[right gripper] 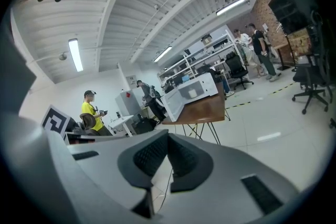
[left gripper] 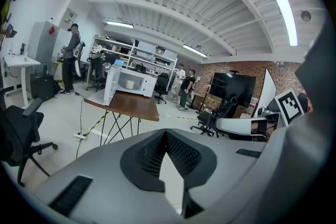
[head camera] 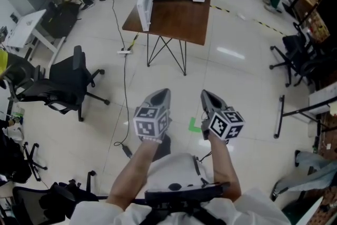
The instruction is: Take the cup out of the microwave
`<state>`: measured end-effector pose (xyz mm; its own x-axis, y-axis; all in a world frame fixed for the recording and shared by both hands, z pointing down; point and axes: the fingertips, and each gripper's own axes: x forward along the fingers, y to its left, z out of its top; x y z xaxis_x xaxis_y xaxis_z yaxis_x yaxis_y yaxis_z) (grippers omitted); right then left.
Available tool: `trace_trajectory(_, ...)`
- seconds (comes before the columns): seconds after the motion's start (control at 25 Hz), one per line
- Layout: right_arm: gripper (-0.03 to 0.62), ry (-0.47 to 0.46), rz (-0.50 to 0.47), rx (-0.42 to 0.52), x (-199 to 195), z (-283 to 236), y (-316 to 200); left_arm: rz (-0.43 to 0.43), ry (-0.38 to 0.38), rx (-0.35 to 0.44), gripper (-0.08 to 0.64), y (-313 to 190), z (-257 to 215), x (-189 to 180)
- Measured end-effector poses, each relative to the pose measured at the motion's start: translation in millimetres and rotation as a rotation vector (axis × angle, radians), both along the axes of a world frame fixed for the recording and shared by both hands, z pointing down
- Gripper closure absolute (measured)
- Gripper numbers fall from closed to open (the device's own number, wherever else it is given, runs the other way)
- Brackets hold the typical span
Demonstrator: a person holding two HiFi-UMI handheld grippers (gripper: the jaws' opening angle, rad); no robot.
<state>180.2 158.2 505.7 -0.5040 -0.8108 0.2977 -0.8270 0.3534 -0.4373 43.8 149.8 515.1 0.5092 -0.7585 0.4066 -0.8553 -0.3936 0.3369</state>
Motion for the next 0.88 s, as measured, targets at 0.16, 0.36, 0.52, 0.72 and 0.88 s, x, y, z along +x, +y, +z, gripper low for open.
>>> trace_trajectory(0.16,0.589,-0.007,-0.008,0.006,-15.4,-5.0,-33.8,-0.01,-0.011,0.0,0.565,-34.0,-3.7,-17.3)
trace_trajectory(0.36,0.589,-0.007,-0.005,0.007,-31.2,-9.9,-76.5,-0.007,-0.011,0.004,0.565,-77.2,-10.2,-32.6)
trace_trajectory(0.52,0.589,0.001,0.001,0.014,-40.1,-13.2,-110.8,0.005,-0.01,0.006,0.566,-110.0,-10.4,-39.9)
trace_trajectory(0.72,0.589,0.0,0.022,0.024,-51.2,-16.3,-149.1,0.041,0.005,0.005,0.566,-147.6,-8.6,-47.9)
trace_trajectory(0.88,0.589,-0.01,0.059,0.029,-56.5,-14.1,-172.2,0.08,0.001,0.012,0.565,-171.0,-8.7,-52.6)
